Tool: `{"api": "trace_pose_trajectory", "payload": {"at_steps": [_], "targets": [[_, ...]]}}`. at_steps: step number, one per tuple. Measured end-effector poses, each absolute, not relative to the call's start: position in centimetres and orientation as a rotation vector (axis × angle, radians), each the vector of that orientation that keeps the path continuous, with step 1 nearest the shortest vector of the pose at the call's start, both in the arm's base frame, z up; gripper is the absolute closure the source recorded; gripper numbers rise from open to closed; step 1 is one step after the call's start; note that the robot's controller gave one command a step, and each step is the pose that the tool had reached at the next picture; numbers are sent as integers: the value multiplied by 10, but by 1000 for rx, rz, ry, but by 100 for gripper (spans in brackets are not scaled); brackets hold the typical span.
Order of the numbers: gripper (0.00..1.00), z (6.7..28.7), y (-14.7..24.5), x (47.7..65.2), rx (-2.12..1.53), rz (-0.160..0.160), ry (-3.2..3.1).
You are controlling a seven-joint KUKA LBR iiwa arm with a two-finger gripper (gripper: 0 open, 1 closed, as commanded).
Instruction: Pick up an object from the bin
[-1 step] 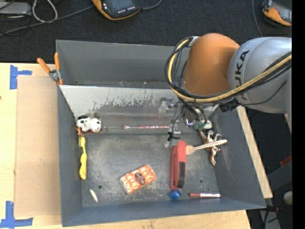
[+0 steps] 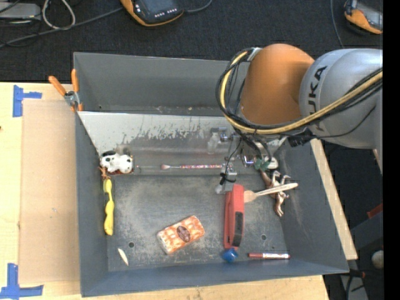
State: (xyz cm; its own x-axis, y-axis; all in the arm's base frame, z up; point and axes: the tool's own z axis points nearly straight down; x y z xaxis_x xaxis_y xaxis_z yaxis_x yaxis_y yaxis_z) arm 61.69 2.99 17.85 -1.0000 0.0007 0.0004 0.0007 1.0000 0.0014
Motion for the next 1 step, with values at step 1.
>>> {"api": "trace_pose_trajectory", "payload": {"at_steps": [1], "targets": [[0, 112, 15, 568, -50, -4, -3143]]}}
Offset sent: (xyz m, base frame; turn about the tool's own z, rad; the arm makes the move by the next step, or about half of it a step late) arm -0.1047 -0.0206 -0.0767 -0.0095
